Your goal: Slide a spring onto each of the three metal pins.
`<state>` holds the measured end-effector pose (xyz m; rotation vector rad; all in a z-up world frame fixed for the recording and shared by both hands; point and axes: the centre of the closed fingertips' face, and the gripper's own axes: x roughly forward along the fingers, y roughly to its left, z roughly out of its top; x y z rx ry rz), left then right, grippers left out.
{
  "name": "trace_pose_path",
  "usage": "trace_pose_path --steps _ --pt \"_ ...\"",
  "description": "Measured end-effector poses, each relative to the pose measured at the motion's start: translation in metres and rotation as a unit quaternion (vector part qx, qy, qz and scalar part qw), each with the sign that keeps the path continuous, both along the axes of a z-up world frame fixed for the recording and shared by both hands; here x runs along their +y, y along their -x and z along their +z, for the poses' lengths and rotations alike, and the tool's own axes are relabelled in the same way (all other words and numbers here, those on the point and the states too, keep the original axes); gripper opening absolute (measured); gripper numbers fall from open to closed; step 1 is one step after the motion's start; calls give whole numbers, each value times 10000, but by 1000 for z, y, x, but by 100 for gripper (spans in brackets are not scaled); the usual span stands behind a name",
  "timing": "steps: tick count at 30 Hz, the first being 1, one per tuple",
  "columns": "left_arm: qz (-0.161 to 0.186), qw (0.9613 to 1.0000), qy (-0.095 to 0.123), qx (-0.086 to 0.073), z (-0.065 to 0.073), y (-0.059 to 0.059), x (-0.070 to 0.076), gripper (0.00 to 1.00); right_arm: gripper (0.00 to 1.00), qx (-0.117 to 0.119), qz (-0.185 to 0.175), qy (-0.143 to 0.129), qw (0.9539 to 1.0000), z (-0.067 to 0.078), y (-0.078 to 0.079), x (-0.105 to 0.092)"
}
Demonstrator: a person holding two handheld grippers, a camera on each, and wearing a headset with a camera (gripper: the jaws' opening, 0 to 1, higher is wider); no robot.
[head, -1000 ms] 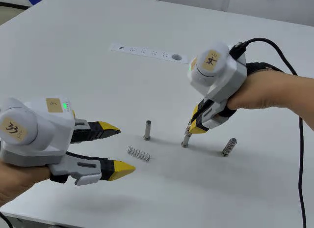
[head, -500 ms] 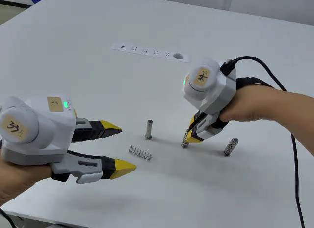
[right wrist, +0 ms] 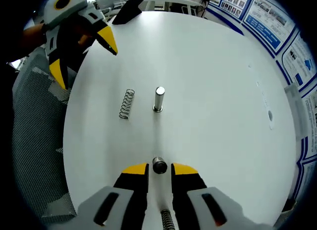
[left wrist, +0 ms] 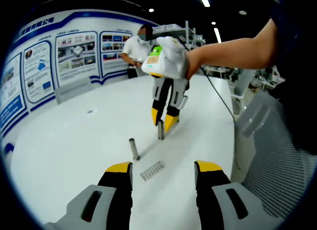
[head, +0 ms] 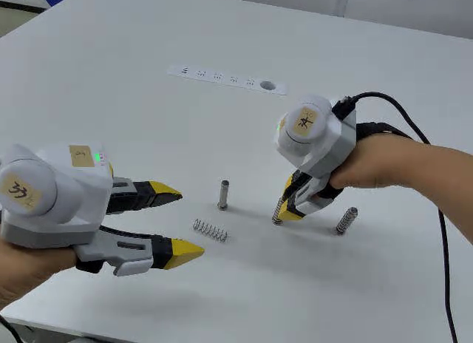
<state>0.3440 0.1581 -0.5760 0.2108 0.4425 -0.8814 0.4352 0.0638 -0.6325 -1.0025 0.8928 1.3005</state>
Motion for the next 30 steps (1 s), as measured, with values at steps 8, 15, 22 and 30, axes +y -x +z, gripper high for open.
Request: trace_pose_path --steps 8,15,22,30 --pt "-16 10000 -12 -7 1 0 -1 51 21 -118 78 -107 9998 13 2 6" --pt "-13 10000 -33 9 -1 1 0 51 21 -166 287 -292 9990 26 15 26" --pt "-15 10000 -54 12 -1 2 0 51 20 3 349 -454 9984 20 30 47" --pt "-10 10000 -73 35 -2 3 2 51 18 231 258 -586 9977 4 48 61"
